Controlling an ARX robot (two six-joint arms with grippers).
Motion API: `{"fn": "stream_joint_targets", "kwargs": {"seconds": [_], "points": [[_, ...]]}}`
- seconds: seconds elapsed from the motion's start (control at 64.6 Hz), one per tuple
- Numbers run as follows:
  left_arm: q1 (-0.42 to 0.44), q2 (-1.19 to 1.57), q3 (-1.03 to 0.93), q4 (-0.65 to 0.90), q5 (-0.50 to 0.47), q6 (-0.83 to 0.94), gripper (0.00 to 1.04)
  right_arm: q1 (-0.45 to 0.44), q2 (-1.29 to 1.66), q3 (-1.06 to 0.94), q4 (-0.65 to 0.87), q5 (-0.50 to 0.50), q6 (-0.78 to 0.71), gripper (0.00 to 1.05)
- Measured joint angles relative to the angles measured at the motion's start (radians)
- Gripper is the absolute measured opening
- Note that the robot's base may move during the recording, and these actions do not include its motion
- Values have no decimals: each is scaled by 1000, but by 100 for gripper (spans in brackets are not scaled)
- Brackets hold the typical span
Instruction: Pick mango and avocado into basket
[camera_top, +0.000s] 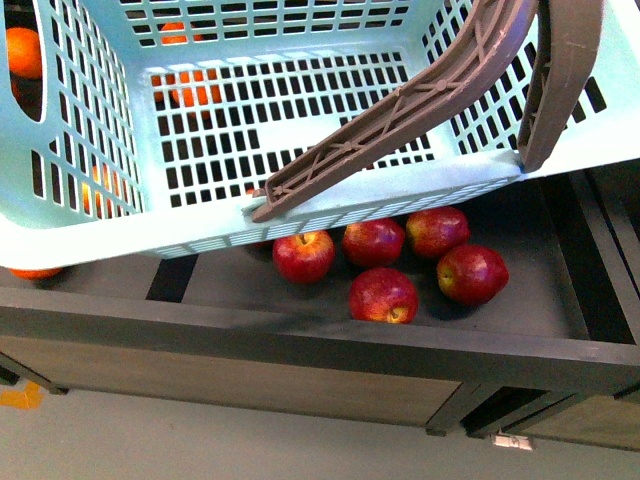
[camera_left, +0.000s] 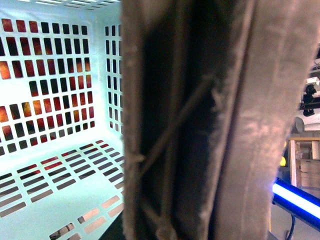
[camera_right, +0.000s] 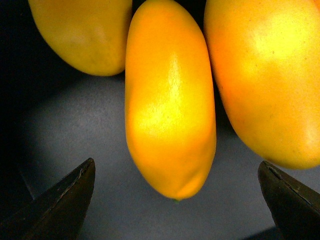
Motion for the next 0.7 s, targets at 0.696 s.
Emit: {"fn": "stream_joint_targets", "kwargs": {"seconds": [0.696], "points": [[0, 0, 0, 0, 0, 0, 14, 42, 134, 203, -68, 38, 47, 96]]}}
